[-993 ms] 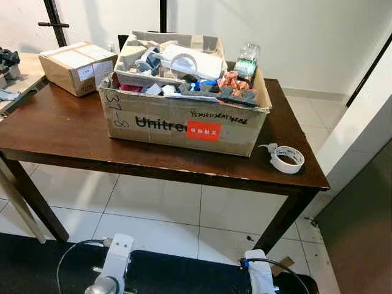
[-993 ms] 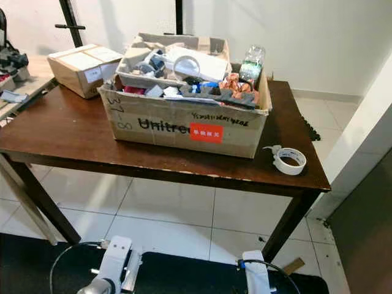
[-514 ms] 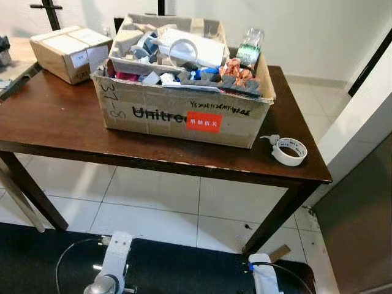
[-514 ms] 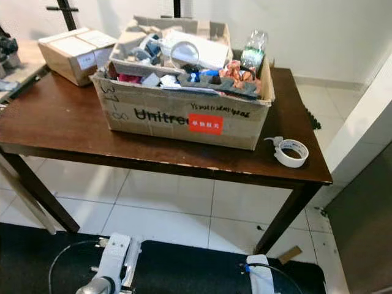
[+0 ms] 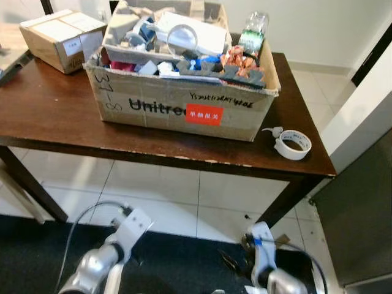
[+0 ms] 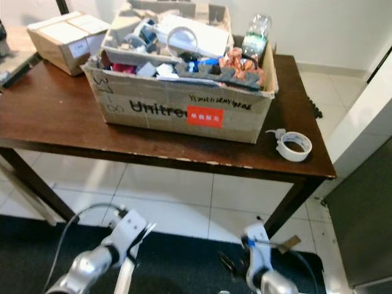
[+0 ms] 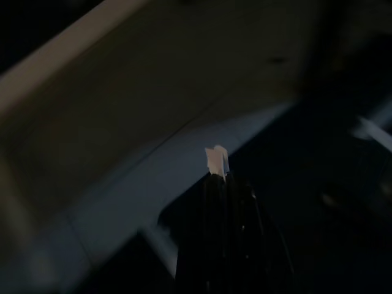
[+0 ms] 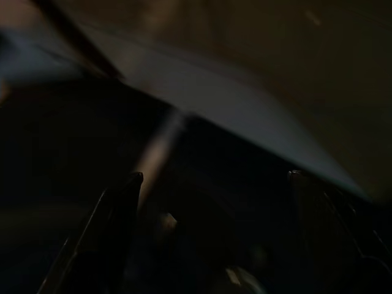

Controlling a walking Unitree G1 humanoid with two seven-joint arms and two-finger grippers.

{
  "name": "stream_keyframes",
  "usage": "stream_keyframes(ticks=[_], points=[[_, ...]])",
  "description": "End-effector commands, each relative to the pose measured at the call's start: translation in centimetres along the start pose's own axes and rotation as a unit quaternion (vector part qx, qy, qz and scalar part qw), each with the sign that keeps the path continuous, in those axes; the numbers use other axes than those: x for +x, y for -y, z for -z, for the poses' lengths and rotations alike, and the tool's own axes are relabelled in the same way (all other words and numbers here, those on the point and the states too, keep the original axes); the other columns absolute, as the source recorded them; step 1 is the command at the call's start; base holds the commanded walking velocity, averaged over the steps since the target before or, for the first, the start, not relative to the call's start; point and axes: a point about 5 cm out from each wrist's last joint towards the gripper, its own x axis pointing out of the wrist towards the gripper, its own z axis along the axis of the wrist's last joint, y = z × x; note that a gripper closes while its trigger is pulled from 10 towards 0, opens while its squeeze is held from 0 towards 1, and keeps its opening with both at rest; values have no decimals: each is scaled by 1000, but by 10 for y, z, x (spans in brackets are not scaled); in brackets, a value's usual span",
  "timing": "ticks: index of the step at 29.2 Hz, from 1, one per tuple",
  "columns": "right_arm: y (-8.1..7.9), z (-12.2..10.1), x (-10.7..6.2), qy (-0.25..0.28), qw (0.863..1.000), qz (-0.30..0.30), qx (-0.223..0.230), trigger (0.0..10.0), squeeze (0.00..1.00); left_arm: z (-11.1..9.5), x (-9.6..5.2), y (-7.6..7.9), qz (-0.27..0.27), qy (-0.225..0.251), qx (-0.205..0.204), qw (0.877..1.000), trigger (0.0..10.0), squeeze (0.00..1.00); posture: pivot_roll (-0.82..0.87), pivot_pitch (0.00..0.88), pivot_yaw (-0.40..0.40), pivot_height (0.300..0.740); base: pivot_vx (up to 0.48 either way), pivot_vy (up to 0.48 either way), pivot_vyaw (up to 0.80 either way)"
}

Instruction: Picking trash to rubbish bin

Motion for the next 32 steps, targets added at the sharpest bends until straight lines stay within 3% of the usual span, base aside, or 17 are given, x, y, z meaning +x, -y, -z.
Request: stream_keyframes(ticks=[1,3,4,8,10,11,12,13,15,16,19,22,25,29,32], points=[[-1,-28,-3,22,997,-77,-15,10000,0,-20,-6,-9,60,27,68,996,10000,0,18,180,-36,740,0,0,0],[-2,-37,-3,28,994,-100,-24,10000,0,-28,-6,-14,63,38,77,994,10000,0,18,180,-36,740,0,0,0],[-2,-53,-4,42,991,-123,-35,10000,0,-43,-5,-24,53,61,88,993,10000,0,20,177,-36,740,0,0,0],[5,-119,-9,142,977,-157,-35,10000,0,-114,-10,-64,-15,180,60,982,10000,0,28,169,-42,740,0,0,0],[6,-125,-10,153,974,-162,-33,10000,0,-121,-11,-68,-20,191,56,980,10000,0,28,169,-42,740,0,0,0],[16,-158,-12,201,969,-122,-80,10000,0,-152,-17,-86,-31,231,70,970,10000,0,34,163,-42,740,0,0,0],[16,-158,-12,201,969,-122,-80,10000,0,-152,-17,-86,-31,231,70,970,10000,0,34,163,-42,740,0,0,0],[22,-182,-14,240,961,-82,-106,10000,0,-174,-22,-98,-40,254,91,962,10000,0,34,163,-42,740,0,0,0],[24,-195,-15,266,956,-69,-103,10000,0,-184,-24,-106,-54,263,106,957,10000,0,36,160,-40,740,0,0,0],[23,-217,-19,304,946,-66,-95,10000,0,-202,-28,-121,-77,280,125,949,10000,0,38,159,-37,740,0,0,0],[21,-234,-22,332,937,-60,-95,10000,0,-216,-33,-130,-92,295,137,941,10000,0,40,157,-34,740,0,0,0],[16,-269,-26,377,920,-43,-96,10000,0,-249,-42,-146,-121,328,161,923,10000,0,41,153,-29,740,0,0,0],[13,-286,-24,389,915,-28,-100,10000,0,-268,-46,-153,-131,342,179,913,10000,0,41,151,-24,740,0,0,0],[13,-306,-26,422,899,4,-114,10000,0,-286,-47,-157,-135,346,207,905,10000,0,42,149,-24,740,0,0,0],[12,-311,-27,432,894,11,-116,10000,0,-289,-47,-158,-139,347,212,903,10000,0,42,149,-23,740,0,0,0]])
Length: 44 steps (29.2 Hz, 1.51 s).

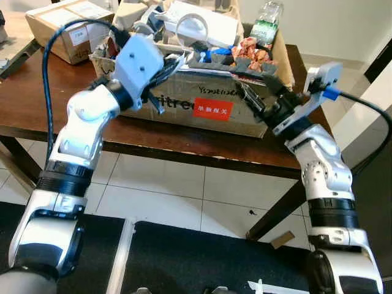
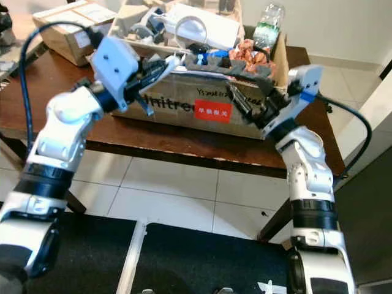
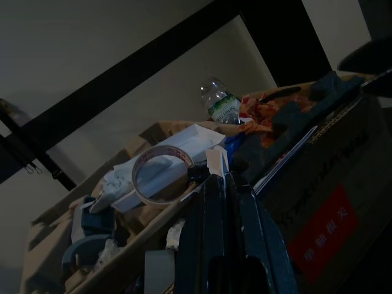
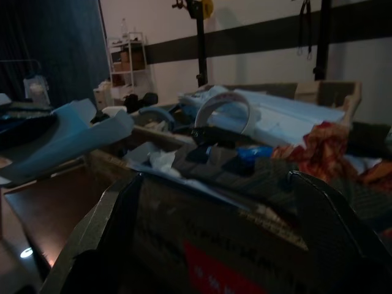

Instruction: Picking trash to rubbish bin

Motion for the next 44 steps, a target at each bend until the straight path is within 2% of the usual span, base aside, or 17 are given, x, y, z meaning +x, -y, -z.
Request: stream_keyframes(ticks=[1,4,8,35,38,44], points=[[5,-2,-1,8,1000,16,-3,10000,0,0,1,-2,5,-6,19,1000,10000,0,42,149,-23,740,0,0,0],[6,-10,6,22,999,22,-18,10000,0,-8,9,-9,-2,13,30,999,10000,0,40,145,-26,740,0,0,0],[4,-11,9,25,999,23,-15,10000,0,-13,14,-12,-3,23,38,999,10000,0,41,145,-27,740,64,0,0],[5,-12,12,34,999,36,-17,10000,0,-19,17,-19,6,42,52,998,10000,0,43,141,-22,740,361,0,0],[6,-13,12,37,998,38,-17,10000,0,-20,18,-18,15,54,40,998,10000,0,44,141,-22,740,0,0,0],[7,-15,11,40,998,40,-18,10000,0,-22,19,-18,19,57,50,997,10000,0,45,142,-19,740,0,0,0]])
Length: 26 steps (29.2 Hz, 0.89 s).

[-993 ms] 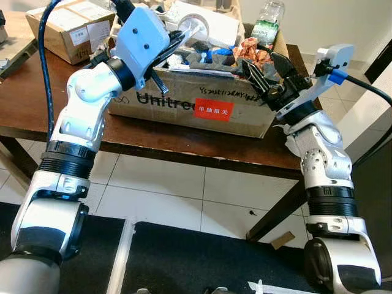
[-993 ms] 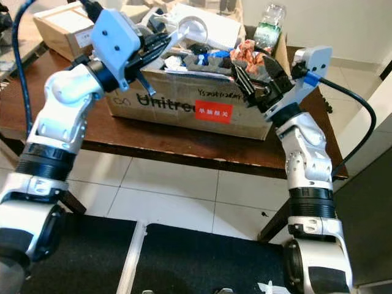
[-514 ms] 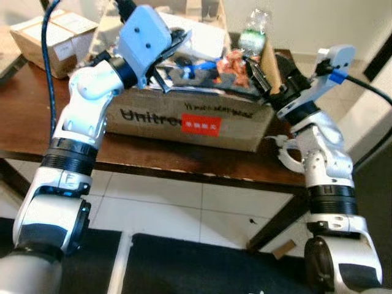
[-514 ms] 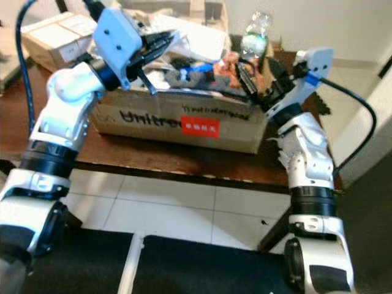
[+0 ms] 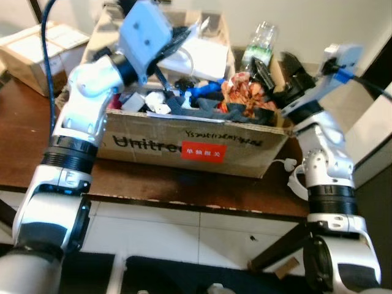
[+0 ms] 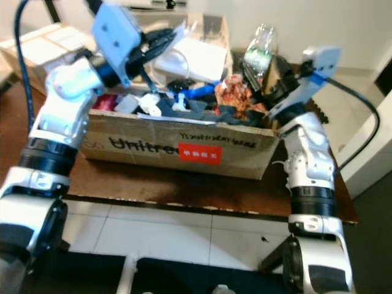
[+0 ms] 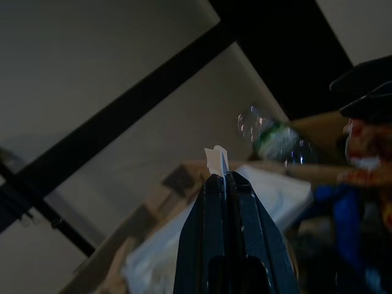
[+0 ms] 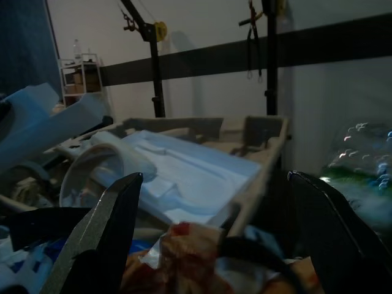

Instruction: Picking trash to rubbish bin

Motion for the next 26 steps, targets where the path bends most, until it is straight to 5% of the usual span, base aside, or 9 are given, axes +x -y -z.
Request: stream_keyframes(ticks=[1,11,12,19,26], points=[[-1,-3,0,7,1000,-4,-1,10000,0,-2,-1,0,10,6,9,1000,10000,0,45,143,-19,740,0,0,0],[2,-11,1,12,1000,-4,-9,10000,0,2,2,5,32,-5,-13,999,10000,51,42,146,-20,740,0,0,0],[2,-11,1,11,1000,-6,-10,10000,0,3,2,4,27,-14,-7,1000,10000,1000,42,147,-20,740,0,0,0],[-1,-12,3,10,1000,-14,-12,10000,0,9,-1,1,11,-33,2,999,10000,1000,42,146,-21,740,0,0,0],[-10,-11,3,-52,994,-95,-31,10000,0,10,-1,-1,6,-29,-9,1000,10000,1000,42,145,-23,740,0,0,0]])
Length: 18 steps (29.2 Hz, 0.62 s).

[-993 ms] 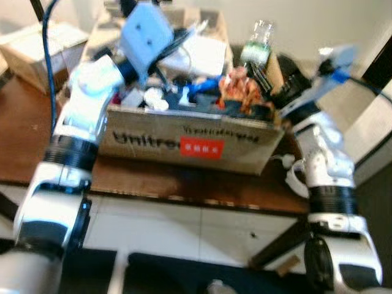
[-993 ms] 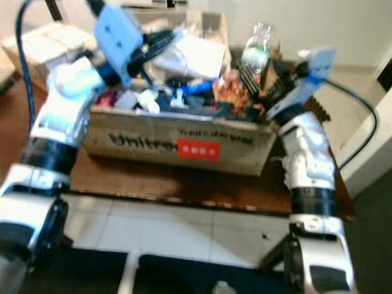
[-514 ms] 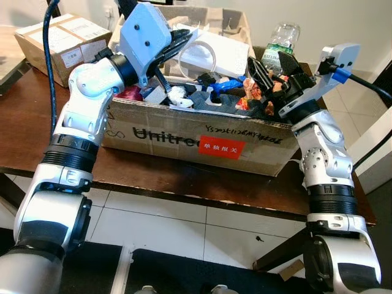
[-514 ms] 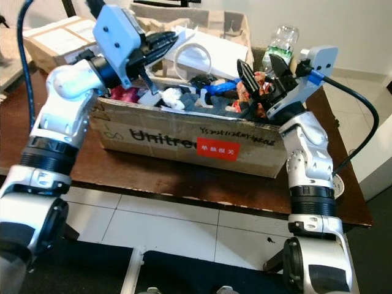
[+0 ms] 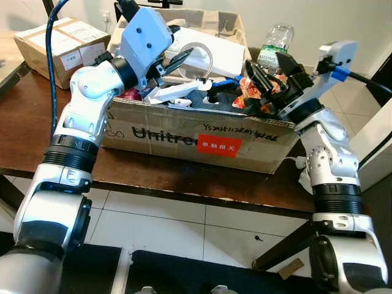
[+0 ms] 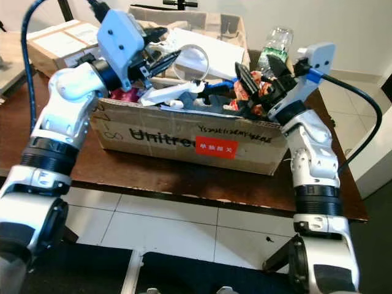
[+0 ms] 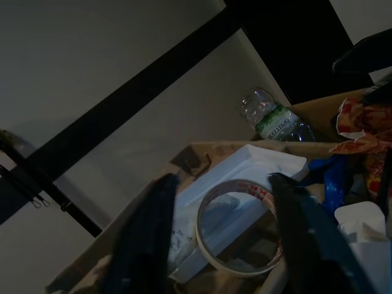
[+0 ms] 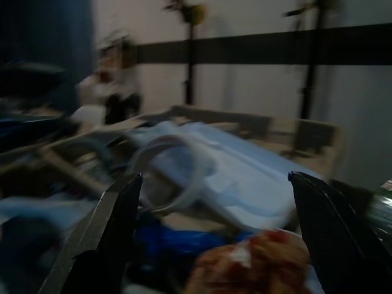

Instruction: Picking trash to rubbish bin

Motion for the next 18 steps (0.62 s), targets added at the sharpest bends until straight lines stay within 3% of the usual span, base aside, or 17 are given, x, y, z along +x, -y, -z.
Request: stream_keyframes(ticks=[1,2,3,4,7,10,13,16,17,18], points=[[-4,-6,2,-4,1000,-27,-7,10000,0,-3,0,-4,-2,4,9,1000,10000,1000,40,146,-23,740,0,0,0],[-5,-7,2,-6,999,-33,-8,10000,0,-4,0,-6,-11,7,13,1000,10000,1000,39,146,-23,740,0,0,0],[-5,-10,2,-5,999,-39,-5,10000,0,-6,0,-8,-23,13,13,1000,10000,639,39,145,-23,740,0,0,0],[-7,-15,1,0,998,-56,5,10000,0,-10,1,-13,-42,30,-1,999,10000,0,39,145,-23,740,0,0,0],[-8,-18,0,3,998,-69,13,10000,0,-13,2,-16,-51,43,-17,998,10000,0,40,144,-23,740,0,0,0],[-21,-30,-9,-1,986,-157,46,10000,0,-14,3,-15,-29,38,-19,999,10000,0,42,141,-21,740,0,0,0],[-29,-34,-14,-4,978,-201,59,10000,0,-13,2,-16,-30,29,-6,999,10000,0,40,140,-20,740,0,0,0],[-32,-42,-18,5,970,-228,89,10000,0,-15,0,-23,-61,44,-37,996,10000,0,38,143,-20,740,0,0,0],[-34,-45,-19,15,964,-244,103,10000,0,-22,1,-26,-52,76,-105,990,10000,0,39,146,-20,740,0,0,0],[-34,-45,-19,15,964,-244,103,10000,0,-22,1,-26,-52,76,-105,990,10000,0,39,146,-20,740,0,0,0]])
